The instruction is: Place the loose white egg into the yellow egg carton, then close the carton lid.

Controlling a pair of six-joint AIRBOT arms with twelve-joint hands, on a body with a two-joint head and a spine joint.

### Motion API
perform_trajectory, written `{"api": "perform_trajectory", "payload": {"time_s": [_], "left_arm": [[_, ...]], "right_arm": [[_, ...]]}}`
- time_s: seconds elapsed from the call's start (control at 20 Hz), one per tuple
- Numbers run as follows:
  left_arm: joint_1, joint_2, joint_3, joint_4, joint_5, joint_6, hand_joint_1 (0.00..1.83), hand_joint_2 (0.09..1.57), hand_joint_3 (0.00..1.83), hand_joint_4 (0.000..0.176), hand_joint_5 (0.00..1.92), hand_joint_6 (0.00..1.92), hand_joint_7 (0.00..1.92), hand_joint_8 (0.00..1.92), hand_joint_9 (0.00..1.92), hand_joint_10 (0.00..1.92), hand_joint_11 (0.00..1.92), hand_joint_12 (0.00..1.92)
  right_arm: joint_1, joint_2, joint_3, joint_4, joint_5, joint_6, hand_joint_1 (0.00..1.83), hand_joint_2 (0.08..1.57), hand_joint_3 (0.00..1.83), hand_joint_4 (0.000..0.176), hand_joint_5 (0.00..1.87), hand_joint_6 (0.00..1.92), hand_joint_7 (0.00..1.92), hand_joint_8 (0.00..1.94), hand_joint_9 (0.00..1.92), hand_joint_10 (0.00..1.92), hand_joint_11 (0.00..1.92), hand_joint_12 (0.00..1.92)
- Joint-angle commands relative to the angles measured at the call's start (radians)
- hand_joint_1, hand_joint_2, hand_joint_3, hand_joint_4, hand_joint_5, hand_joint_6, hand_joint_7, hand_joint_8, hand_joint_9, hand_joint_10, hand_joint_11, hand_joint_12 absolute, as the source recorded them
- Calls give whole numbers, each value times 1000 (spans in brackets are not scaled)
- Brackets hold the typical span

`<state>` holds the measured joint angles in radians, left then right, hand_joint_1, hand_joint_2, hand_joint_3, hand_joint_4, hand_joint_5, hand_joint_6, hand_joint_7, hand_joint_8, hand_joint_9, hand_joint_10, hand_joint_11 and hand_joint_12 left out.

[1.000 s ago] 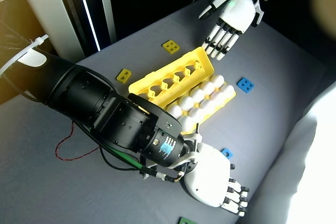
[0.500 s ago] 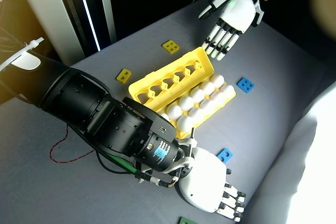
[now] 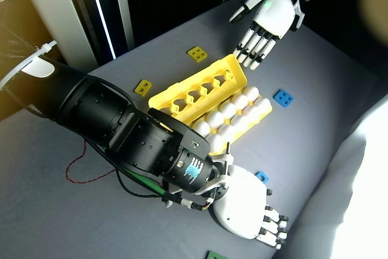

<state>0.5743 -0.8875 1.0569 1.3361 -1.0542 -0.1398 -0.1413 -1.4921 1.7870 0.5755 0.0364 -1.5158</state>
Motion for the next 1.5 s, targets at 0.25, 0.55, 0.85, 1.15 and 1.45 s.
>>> {"api": "perform_trajectory", "payload": {"time_s": [0.25,0.55,0.85,1.15,1.45], "left_arm": [[-10,15,1,-56,-52,-5,0,1276,1,0,509,0,487,1,424,2,0,673],[-10,16,0,-56,-51,-5,0,1273,1,0,510,0,495,3,423,1,0,659],[-10,16,-1,-56,-51,-5,0,1270,0,0,494,2,469,4,393,2,0,594],[-10,16,-2,-56,-51,-5,0,1268,0,0,522,6,499,5,427,7,0,667],[-11,17,-4,-56,-51,-6,0,1274,2,0,523,4,511,5,427,3,0,653]], "right_arm": [[7,16,6,-1,90,-2,911,823,0,77,973,4,59,2,0,0,0,157],[3,18,6,-1,90,-4,898,827,0,75,990,3,77,2,8,1,0,176],[-4,20,6,-1,90,-8,886,835,0,85,997,3,110,2,44,3,0,267],[-4,20,6,-1,90,-10,903,833,0,67,1000,5,128,1,54,0,0,281],[-4,19,6,-1,91,-10,948,866,3,59,1077,10,156,2,86,3,0,225]]}}
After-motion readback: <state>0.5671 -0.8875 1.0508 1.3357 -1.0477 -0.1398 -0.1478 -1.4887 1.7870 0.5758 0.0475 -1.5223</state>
